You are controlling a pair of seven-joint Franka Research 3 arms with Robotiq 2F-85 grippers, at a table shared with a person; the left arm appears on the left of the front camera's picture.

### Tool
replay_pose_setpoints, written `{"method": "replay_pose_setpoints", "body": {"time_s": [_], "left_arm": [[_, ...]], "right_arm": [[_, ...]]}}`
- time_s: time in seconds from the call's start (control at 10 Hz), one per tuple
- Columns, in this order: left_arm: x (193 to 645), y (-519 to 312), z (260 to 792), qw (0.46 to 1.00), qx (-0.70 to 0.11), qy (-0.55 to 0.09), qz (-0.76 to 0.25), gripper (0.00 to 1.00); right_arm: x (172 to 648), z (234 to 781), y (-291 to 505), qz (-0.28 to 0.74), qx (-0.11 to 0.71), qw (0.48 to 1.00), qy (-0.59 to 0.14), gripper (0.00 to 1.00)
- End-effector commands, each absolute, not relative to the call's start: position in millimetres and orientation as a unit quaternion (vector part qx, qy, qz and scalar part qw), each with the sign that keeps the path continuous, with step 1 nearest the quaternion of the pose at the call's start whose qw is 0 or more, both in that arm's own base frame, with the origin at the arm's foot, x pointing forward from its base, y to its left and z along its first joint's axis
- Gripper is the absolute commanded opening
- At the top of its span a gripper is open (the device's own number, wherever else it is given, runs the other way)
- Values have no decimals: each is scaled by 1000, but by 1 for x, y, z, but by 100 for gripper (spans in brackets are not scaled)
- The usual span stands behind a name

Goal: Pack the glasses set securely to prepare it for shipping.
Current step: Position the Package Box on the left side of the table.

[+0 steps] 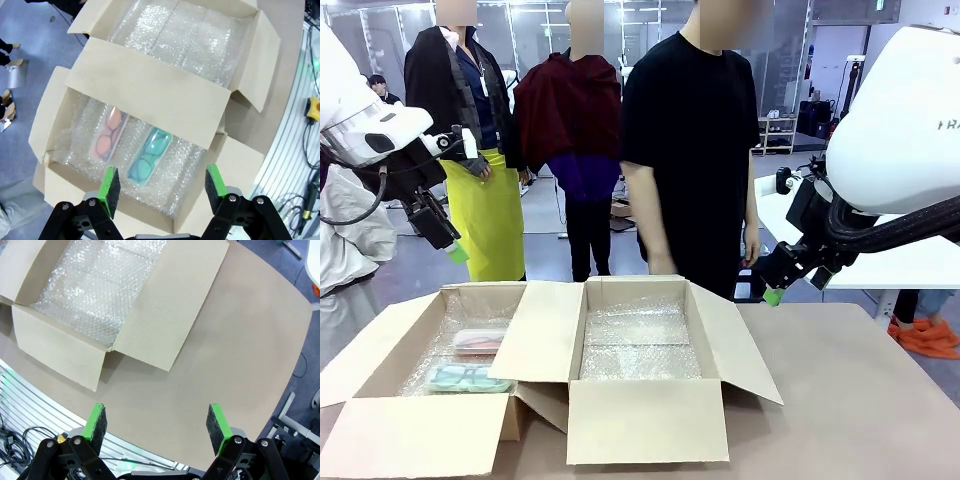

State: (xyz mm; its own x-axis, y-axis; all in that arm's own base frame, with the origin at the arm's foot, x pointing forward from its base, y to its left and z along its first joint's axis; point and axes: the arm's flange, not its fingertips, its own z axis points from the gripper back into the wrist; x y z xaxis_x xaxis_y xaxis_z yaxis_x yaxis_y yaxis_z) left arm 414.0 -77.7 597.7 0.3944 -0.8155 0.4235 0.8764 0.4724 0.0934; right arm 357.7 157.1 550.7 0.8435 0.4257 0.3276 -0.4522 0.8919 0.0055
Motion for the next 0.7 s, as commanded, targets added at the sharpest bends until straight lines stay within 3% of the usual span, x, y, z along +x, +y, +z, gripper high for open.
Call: {"method": "replay_pose_setpoints", "body": {"time_s": [0.0,0.6], "left_arm": [[414,-78,599,836,-60,-211,-503,86],[414,-78,599,836,-60,-211,-503,86]], "right_arm": [[358,551,157,237,39,956,-167,100],[358,551,157,237,39,956,-167,100]]}}
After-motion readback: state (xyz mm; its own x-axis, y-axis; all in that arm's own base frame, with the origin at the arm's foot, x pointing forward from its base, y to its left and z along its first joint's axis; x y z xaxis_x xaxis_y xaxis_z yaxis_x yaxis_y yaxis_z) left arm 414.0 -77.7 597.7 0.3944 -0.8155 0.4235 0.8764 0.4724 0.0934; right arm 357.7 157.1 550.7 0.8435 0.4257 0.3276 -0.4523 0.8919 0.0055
